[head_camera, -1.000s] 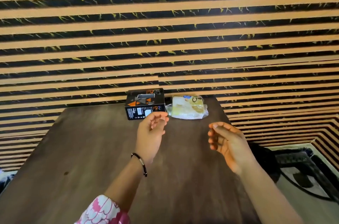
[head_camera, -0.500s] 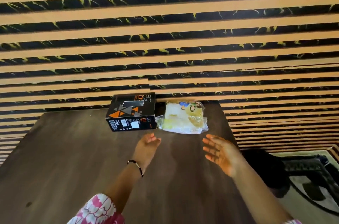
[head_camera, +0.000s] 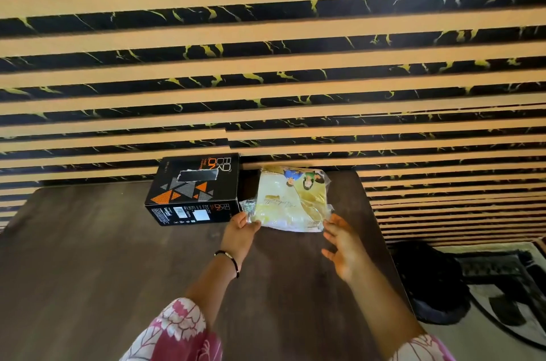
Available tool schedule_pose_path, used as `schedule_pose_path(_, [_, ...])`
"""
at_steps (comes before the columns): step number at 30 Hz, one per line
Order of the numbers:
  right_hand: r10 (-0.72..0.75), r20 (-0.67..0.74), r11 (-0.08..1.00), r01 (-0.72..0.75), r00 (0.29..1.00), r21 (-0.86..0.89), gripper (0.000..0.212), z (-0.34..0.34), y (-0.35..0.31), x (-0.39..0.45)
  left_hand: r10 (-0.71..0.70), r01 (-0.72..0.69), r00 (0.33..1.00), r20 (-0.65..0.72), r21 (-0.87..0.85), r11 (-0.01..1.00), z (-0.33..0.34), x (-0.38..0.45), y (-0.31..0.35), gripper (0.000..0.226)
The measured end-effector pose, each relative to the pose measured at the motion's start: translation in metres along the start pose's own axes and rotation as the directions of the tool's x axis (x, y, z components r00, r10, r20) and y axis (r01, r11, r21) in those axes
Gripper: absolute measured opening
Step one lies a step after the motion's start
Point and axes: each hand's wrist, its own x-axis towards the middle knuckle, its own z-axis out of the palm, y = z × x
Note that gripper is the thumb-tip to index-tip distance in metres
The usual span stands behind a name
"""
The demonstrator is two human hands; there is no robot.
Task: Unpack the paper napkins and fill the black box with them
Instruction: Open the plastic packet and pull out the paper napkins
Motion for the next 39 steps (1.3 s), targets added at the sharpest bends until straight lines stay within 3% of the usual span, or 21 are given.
schedule_pose_path(3, [-0.017, 0.019, 1.0, 0.017, 1.0, -0.014, 0.045, 0.001, 0.005, -0.004, 0.041, -0.041, 0.999, 0.017, 0.046, 0.998, -0.001, -0.002, -0.005, 0.041])
schedule_pose_path(7, [-0.048, 0.029, 0.997, 0.049, 0.998, -0.062, 0.044, -0.004, 0.011, -0.015, 0.061, -0.065, 0.997, 0.052, 0.07, 0.995, -0.008, -0.016, -0.014, 0.055])
schedule_pose_path(25, [-0.045, 0.142, 0.985, 0.068, 0.989, -0.16, 0.032, -0.054, 0.101, -0.144, 0.086, -0.093, 0.994, 0.068, 0.094, 0.991, -0.061, -0.154, -0.102, 0.047])
schedule_pose_path(27, [-0.04, 0.165, 0.983, 0.068, 0.986, -0.17, 0.031, -0.063, 0.111, -0.157, 0.121, -0.131, 0.989, 0.087, 0.122, 0.984, -0.068, -0.163, -0.116, 0.041])
schedule_pose_path(29, [-0.032, 0.175, 0.984, 0.062, 0.984, -0.168, 0.033, -0.072, 0.119, -0.167, 0.125, -0.132, 0.987, 0.096, 0.072, 0.989, -0.074, -0.175, -0.127, 0.021])
schedule_pose_path(31, [-0.031, 0.179, 0.985, 0.061, 0.983, -0.162, 0.03, -0.081, 0.122, -0.174, 0.132, -0.138, 0.984, 0.118, 0.047, 0.989, -0.078, -0.185, -0.135, 0.021])
schedule_pose_path(33, [-0.032, 0.168, 0.986, 0.059, 0.985, -0.159, 0.024, -0.088, 0.119, -0.179, 0.133, -0.147, 0.98, 0.148, 0.091, 0.985, -0.082, -0.193, -0.137, 0.013])
schedule_pose_path(35, [-0.052, 0.135, 0.983, 0.074, 0.99, -0.167, 0.021, -0.09, 0.112, -0.179, 0.146, -0.175, 0.978, 0.147, 0.211, 0.962, -0.084, -0.196, -0.132, 0.039])
schedule_pose_path(37, [-0.112, 0.093, 0.973, 0.128, 0.989, -0.194, 0.023, -0.085, 0.102, -0.178, 0.205, -0.234, 0.972, 0.115, 0.399, 0.887, -0.081, -0.194, -0.124, 0.061])
schedule_pose_path(39, [-0.23, 0.062, 0.941, 0.239, 0.971, -0.24, 0.027, -0.074, 0.093, -0.177, 0.338, -0.317, 0.939, 0.072, 0.567, 0.76, -0.074, -0.19, -0.113, 0.065])
